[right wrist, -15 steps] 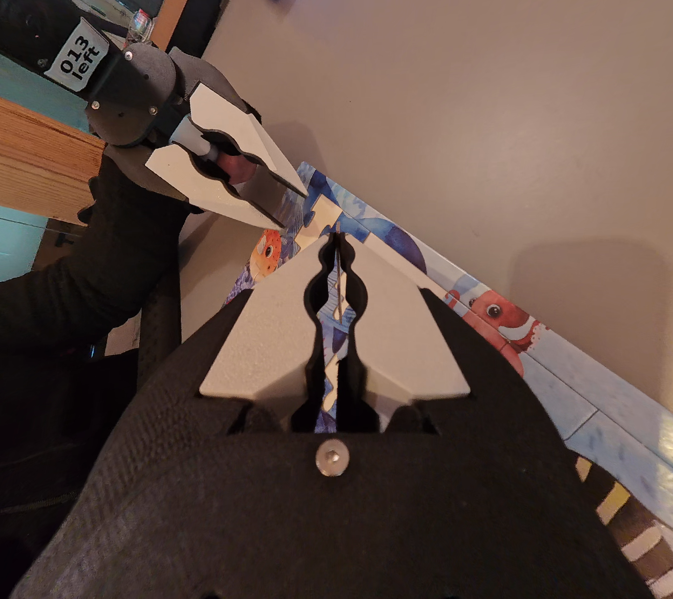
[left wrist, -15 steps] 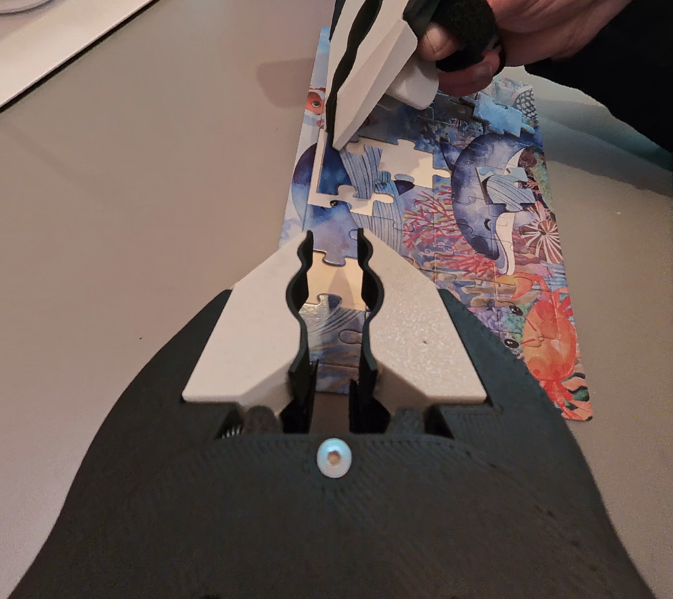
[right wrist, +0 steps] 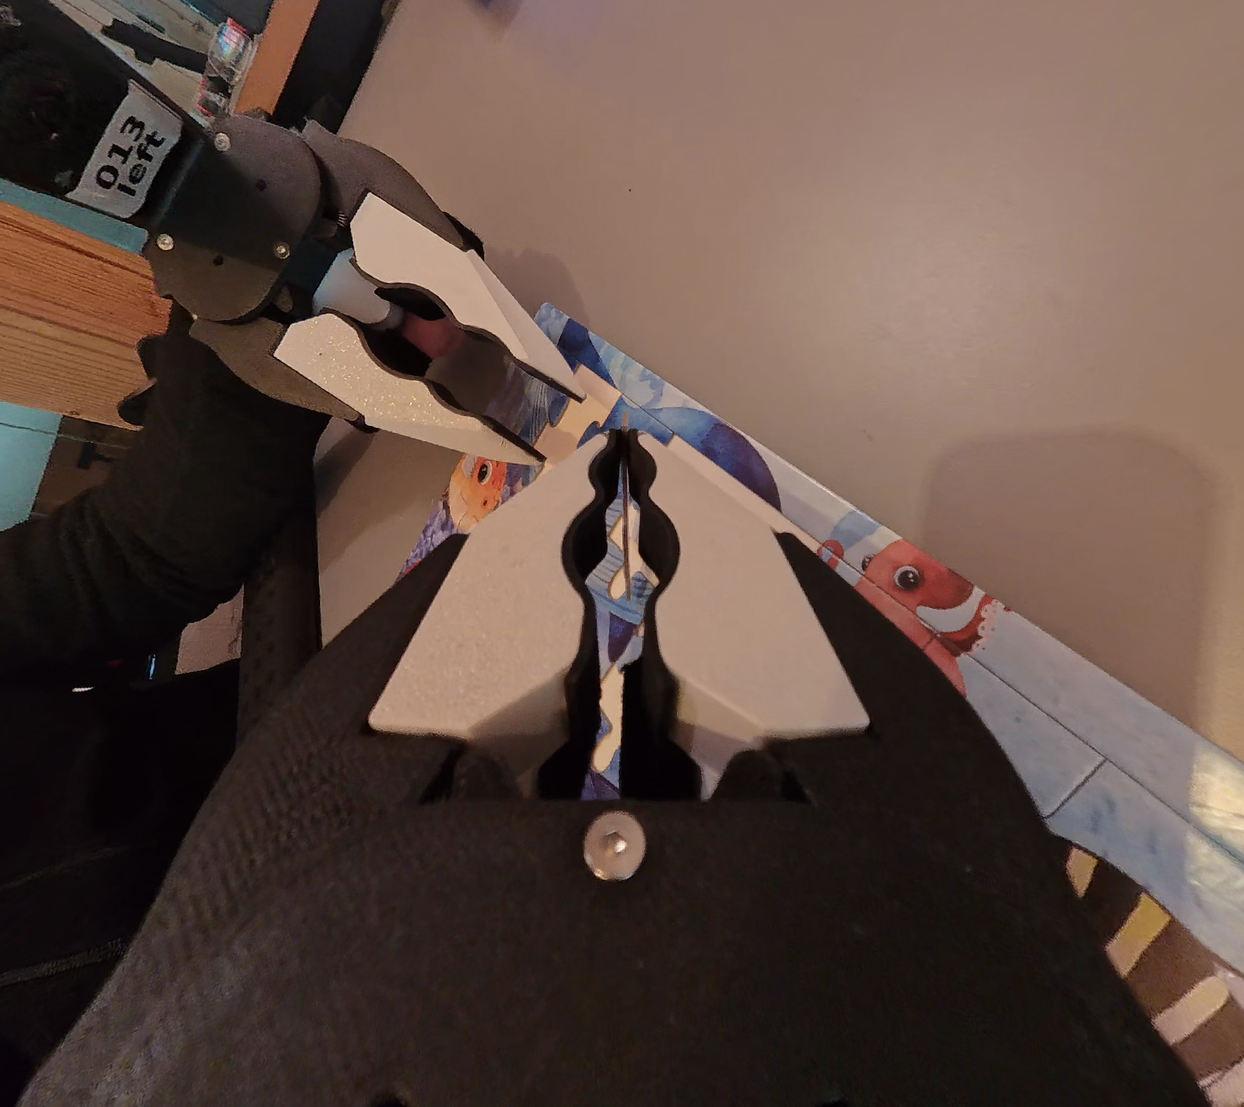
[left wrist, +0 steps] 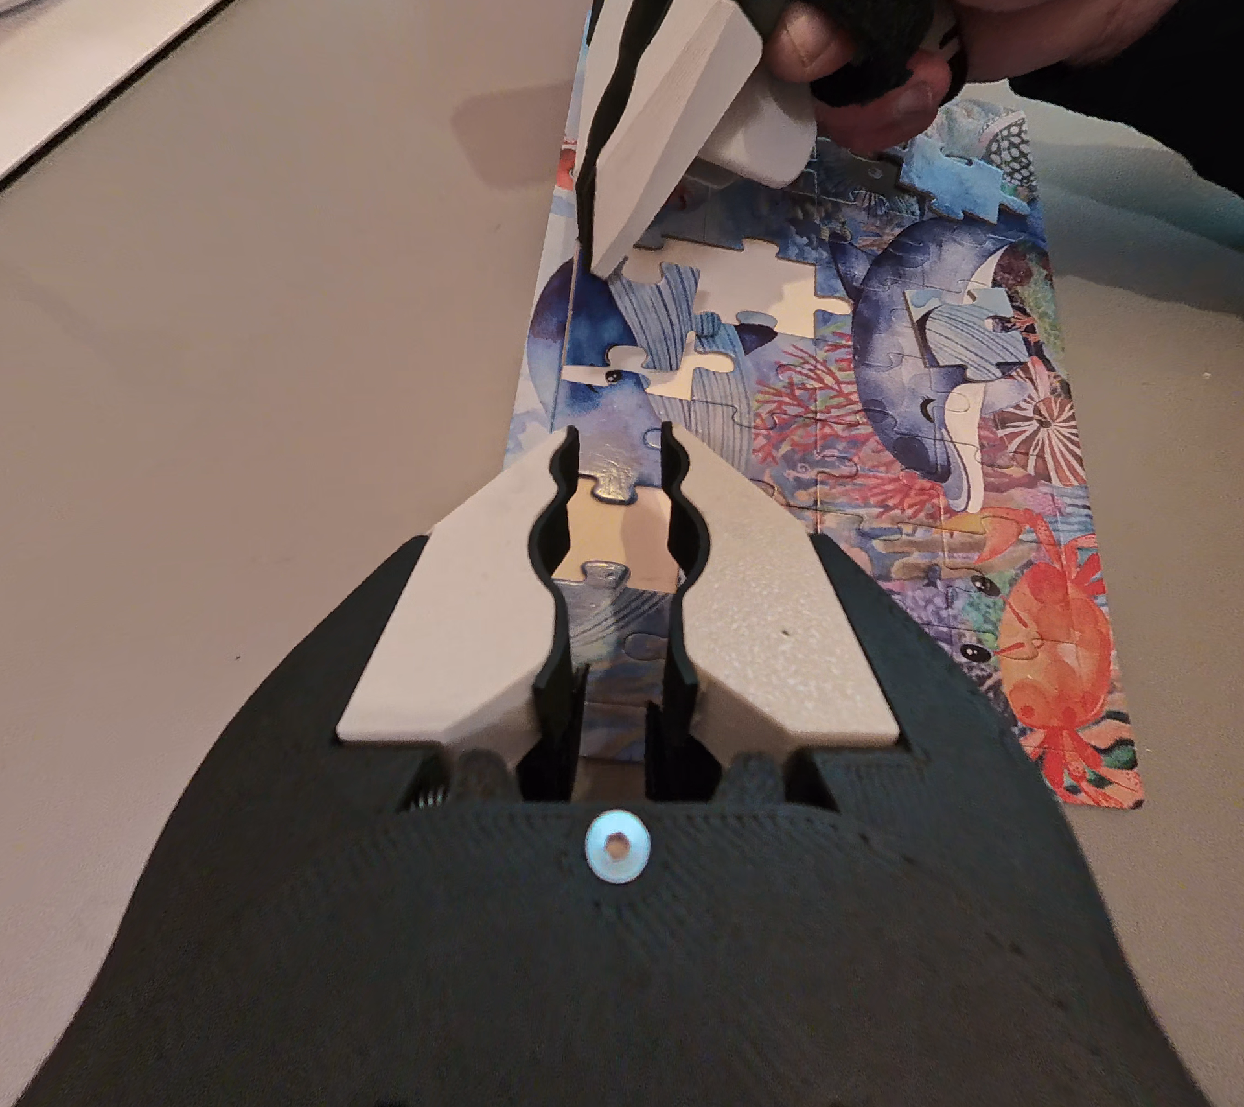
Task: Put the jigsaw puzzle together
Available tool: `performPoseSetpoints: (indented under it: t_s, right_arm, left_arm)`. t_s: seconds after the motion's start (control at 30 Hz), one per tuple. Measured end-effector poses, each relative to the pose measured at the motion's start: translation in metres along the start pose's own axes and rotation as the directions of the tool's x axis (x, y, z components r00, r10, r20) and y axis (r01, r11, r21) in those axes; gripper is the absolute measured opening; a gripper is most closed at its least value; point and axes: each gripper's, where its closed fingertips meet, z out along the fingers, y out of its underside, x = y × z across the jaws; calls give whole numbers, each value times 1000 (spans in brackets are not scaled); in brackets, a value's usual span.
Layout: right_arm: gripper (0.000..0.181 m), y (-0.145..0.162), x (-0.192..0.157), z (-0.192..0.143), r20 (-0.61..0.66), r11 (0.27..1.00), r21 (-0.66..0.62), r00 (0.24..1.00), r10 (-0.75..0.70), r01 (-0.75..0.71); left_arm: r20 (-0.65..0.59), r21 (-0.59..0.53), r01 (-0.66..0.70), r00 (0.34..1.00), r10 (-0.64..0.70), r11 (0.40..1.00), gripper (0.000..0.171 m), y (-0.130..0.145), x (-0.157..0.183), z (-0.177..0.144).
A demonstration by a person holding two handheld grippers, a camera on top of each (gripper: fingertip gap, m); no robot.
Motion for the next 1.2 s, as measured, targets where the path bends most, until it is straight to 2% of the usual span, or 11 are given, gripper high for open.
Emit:
performPoseSetpoints:
  t_s: [0.33,0.6,0.97,1.2]
  right_arm:
    - [0,-10,-26,-2,94,998,42,994,-50,46]
    - [0,-15,-28,-10,113,996,74,992,-51,42]
    - [0,-8,-17,-10,89,999,39,996,-15,11]
    - [0,1,-14,-8,98,1000,1,995,-3,3]
  left_arm:
    - [-30,77,31,999,-29,997,22,-14,4,2]
    - [-68,166,95,994,-85,981,23,-29,5,3]
    - [-42,113,48,998,-43,992,34,-23,8,16]
    - [-21,85,27,999,-25,996,31,-19,4,21]
